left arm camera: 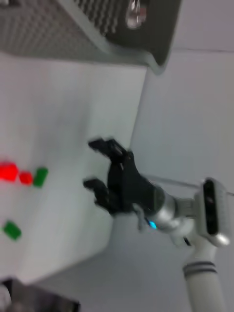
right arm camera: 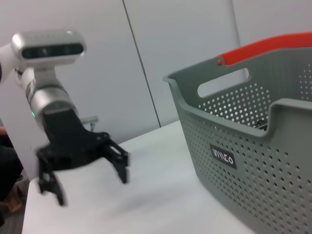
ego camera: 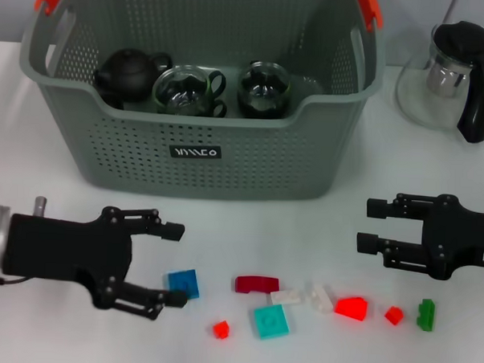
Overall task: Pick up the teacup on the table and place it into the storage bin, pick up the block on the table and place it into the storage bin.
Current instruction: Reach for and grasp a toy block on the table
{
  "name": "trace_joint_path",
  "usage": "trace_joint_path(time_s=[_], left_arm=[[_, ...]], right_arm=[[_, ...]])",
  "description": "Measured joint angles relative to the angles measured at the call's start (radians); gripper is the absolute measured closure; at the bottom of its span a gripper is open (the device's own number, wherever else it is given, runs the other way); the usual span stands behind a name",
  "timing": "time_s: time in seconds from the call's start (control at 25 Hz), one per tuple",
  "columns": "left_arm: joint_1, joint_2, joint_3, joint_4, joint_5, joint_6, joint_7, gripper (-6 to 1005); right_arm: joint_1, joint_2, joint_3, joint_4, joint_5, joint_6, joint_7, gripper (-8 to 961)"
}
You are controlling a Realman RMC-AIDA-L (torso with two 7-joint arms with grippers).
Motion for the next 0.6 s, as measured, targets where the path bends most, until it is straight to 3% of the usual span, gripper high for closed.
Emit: trace_joint_path(time_s=[0.08, 0.2, 0.6], left_arm=[[0.014, -0.021, 0.007, -0.019, 0.003, -0.088, 0.071, 84], [0.021, -0.031, 0.01, -0.068, 0.004, -0.179, 0.16, 85], [0.034, -0.036, 0.013, -0.214, 0.009, -0.354, 0.296, 145]], right_arm=[[-0.002, 0.002, 0.0, 0.0, 0.0, 0.003, -0.001, 301], [-0.004, 0.003, 0.0, 0.0, 0.0, 0.007, 0.0, 301], [-0.004, 0.006, 0.0, 0.002, 0.006, 0.009, 0.003, 301]])
